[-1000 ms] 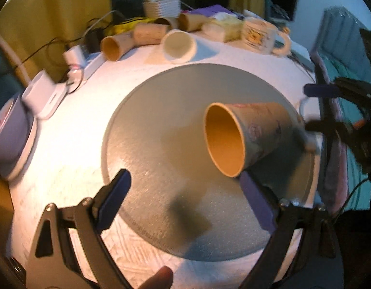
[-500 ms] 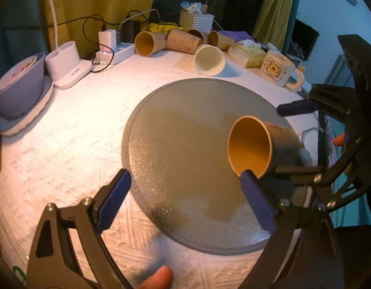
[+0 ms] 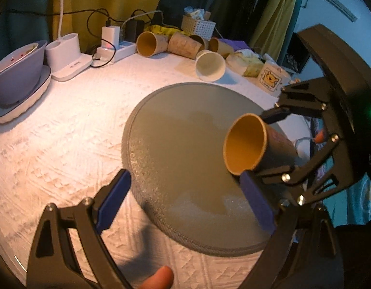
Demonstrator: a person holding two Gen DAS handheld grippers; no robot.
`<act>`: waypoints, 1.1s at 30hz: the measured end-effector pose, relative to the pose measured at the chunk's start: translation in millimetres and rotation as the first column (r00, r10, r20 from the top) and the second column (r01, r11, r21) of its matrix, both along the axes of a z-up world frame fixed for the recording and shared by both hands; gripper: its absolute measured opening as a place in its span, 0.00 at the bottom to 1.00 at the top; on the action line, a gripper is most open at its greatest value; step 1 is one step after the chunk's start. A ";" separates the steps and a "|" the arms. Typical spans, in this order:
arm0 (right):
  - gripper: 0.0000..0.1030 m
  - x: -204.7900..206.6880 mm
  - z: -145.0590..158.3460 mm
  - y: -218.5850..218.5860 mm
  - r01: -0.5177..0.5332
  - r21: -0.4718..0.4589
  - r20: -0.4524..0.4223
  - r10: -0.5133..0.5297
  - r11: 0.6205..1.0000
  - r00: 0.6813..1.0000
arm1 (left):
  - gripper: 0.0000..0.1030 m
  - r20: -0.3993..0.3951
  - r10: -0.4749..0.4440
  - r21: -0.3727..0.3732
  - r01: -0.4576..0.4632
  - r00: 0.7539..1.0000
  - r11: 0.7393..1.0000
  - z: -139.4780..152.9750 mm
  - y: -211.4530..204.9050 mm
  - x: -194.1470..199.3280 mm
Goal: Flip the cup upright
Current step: 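Lift the cup with the right gripper and rotate it mouth-up over the mat, then lower the upright cup onto the grey mat and open the right gripper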
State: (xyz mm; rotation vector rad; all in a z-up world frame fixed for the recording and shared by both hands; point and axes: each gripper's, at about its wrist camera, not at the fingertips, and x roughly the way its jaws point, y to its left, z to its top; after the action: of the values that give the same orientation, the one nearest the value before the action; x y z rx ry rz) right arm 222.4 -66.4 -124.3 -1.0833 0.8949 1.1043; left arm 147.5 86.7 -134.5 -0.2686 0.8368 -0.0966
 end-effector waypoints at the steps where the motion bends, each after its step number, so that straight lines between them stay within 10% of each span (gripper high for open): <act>1: 0.67 3.3 2.5 2.1 0.009 0.017 -0.005 -0.009 1.000 1.000 | 0.90 0.002 0.003 -0.004 -0.003 1.000 1.000 0.6 1.9 0.4; 8: 0.67 33.6 17.7 12.3 0.143 0.197 -0.060 -0.134 0.970 0.989 | 0.90 0.002 0.067 -0.013 -0.067 0.998 0.998 1.9 18.7 1.6; 18: 0.68 65.8 16.8 -14.2 0.348 0.510 -0.207 -0.280 0.787 0.937 | 0.90 -0.001 0.105 -0.012 -0.105 0.995 0.994 5.9 19.5 9.6; 33: 0.68 47.5 9.7 -58.5 0.447 0.578 -0.257 -0.368 0.683 0.894 | 0.90 0.036 0.071 0.007 -0.071 0.997 0.997 22.3 -7.4 5.3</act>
State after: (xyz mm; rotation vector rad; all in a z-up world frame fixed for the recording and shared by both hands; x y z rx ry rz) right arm 269.9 -124.9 -114.6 -0.2337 0.7274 0.9790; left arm 152.8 79.3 -112.2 -0.2875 0.7915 -0.0312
